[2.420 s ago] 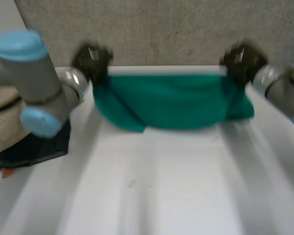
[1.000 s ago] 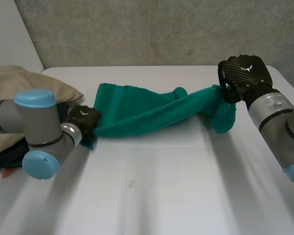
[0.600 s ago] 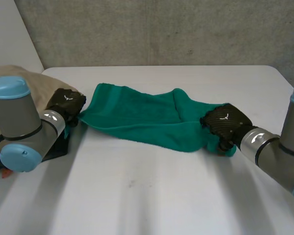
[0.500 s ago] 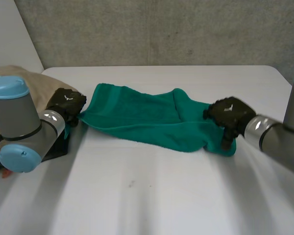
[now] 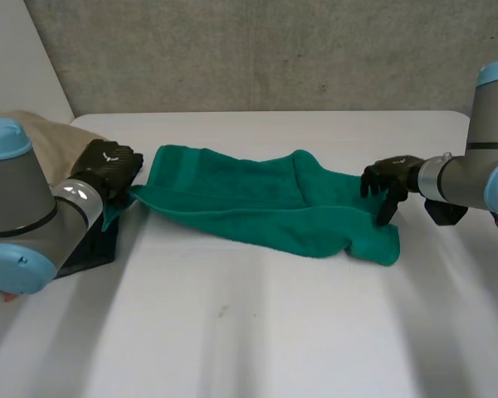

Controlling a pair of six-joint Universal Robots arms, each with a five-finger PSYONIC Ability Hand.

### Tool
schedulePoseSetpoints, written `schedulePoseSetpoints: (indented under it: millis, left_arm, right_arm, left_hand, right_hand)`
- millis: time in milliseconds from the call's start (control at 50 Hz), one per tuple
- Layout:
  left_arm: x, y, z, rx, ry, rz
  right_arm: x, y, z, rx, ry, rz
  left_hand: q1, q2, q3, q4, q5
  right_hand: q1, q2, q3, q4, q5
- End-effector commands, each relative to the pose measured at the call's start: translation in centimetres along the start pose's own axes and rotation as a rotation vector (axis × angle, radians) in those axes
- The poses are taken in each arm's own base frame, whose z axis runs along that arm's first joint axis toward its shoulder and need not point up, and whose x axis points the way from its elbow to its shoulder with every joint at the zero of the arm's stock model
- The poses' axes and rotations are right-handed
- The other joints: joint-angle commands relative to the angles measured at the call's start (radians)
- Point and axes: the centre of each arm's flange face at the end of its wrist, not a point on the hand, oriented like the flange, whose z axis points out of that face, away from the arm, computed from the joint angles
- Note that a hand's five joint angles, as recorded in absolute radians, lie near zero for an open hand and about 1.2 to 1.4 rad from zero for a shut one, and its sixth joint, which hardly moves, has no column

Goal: Fold the laundry.

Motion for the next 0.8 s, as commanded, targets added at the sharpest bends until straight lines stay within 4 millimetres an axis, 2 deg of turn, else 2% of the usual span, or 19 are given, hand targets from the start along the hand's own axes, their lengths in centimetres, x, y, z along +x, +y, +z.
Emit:
schedulePoseSetpoints:
  millis: [20, 180, 280, 320, 340, 360, 420, 500, 580, 600, 660, 680, 740, 760, 800]
  left_arm:
    - [-0.1, 0.0, 0.3, 0.002, -0.004, 0.000]
    - [-0.2, 0.3, 0.4, -0.005, -0.007, -0.001]
    - [-0.2, 0.5, 0.5, -0.009, -0.004, -0.002]
    - [-0.2, 0.5, 0.5, -0.010, -0.003, -0.002]
    - [-0.2, 0.5, 0.5, -0.012, -0.003, -0.003]
    - [-0.1, 0.5, 0.5, -0.013, 0.000, -0.003]
    - [-0.1, 0.4, 0.3, -0.020, 0.004, 0.000]
    - [-0.3, 0.0, -0.5, -0.042, 0.021, 0.014]
    - [-0.8, -0.9, -2.5, -0.074, 0.059, 0.029]
    - [-0.8, -1.4, -3.7, -0.087, 0.087, 0.039]
    - [-0.7, -2.3, -5.8, -0.104, 0.144, 0.067]
    - [-0.7, -2.7, -7.4, -0.124, 0.182, 0.090]
    - [-0.8, -3.5, -9.7, -0.152, 0.228, 0.125]
    - [-0.9, -3.9, -11.1, -0.167, 0.250, 0.148]
    - [-1.2, -4.4, -12.2, -0.178, 0.263, 0.163]
  right_arm:
    - [-0.6, 0.7, 0.2, -0.013, -0.074, 0.130]
    - [-1.5, 1.2, -0.2, -0.043, -0.117, 0.159]
    - [-2.4, 2.3, 0.0, -0.094, -0.139, 0.146]
    - [-2.5, 2.5, -0.1, -0.102, -0.138, 0.130]
    - [-2.4, 2.5, -0.2, -0.102, -0.134, 0.125]
    - [-2.1, 2.1, -0.4, -0.092, -0.117, 0.115]
    - [-1.2, 1.3, -1.3, -0.074, -0.074, 0.117]
    - [0.2, 0.0, -3.9, -0.054, -0.016, 0.119]
    - [0.7, -0.1, -7.5, -0.058, -0.002, 0.052]
    - [0.6, 0.0, -9.5, -0.061, 0.007, -0.033]
    - [0.1, 0.6, -12.7, -0.074, 0.021, -0.194]
    - [-0.1, 1.0, -14.8, -0.079, 0.042, -0.309]
    - [0.0, 1.8, -17.2, -0.084, 0.091, -0.475]
    - [-0.1, 2.2, -18.2, -0.084, 0.122, -0.573]
    - [-0.2, 2.8, -18.7, -0.092, 0.133, -0.627]
  left_hand:
    - [0.227, 0.199, 0.206, 0.198, 0.233]
    - [0.227, 0.199, 0.206, 0.198, 0.233]
    - [0.227, 0.199, 0.206, 0.198, 0.233]
    - [0.227, 0.199, 0.206, 0.198, 0.233]
    - [0.227, 0.199, 0.206, 0.198, 0.233]
    - [0.227, 0.199, 0.206, 0.198, 0.233]
    - [0.227, 0.199, 0.206, 0.198, 0.233]
    - [0.227, 0.199, 0.206, 0.198, 0.233]
    - [0.227, 0.199, 0.206, 0.198, 0.233]
    - [0.227, 0.199, 0.206, 0.198, 0.233]
    - [0.227, 0.199, 0.206, 0.198, 0.233]
    - [0.227, 0.199, 0.206, 0.198, 0.233]
    - [0.227, 0.199, 0.206, 0.198, 0.233]
    - [0.227, 0.199, 0.206, 0.198, 0.233]
    - [0.227, 0.199, 0.206, 0.198, 0.233]
  right_hand:
    - [0.113, 0.111, 0.101, 0.104, 0.098]
    - [0.137, 0.134, 0.124, 0.127, 0.121]
    - [0.151, 0.149, 0.139, 0.142, 0.136]
    - [0.274, 0.272, 0.262, 0.265, 0.258]
    - [0.423, 0.421, 0.411, 0.414, 0.407]
    - [0.797, 0.795, 0.785, 0.788, 0.781]
    - [0.801, 0.798, 0.788, 0.791, 0.785]
    - [0.801, 0.798, 0.788, 0.791, 0.785]
    - [0.801, 0.798, 0.788, 0.791, 0.785]
    - [0.801, 0.798, 0.788, 0.791, 0.785]
    - [0.801, 0.798, 0.788, 0.791, 0.785]
    - [0.801, 0.798, 0.788, 0.791, 0.785]
    - [0.801, 0.798, 0.788, 0.791, 0.785]
    - [0.801, 0.798, 0.788, 0.791, 0.785]
    - [0.801, 0.798, 0.788, 0.791, 0.785]
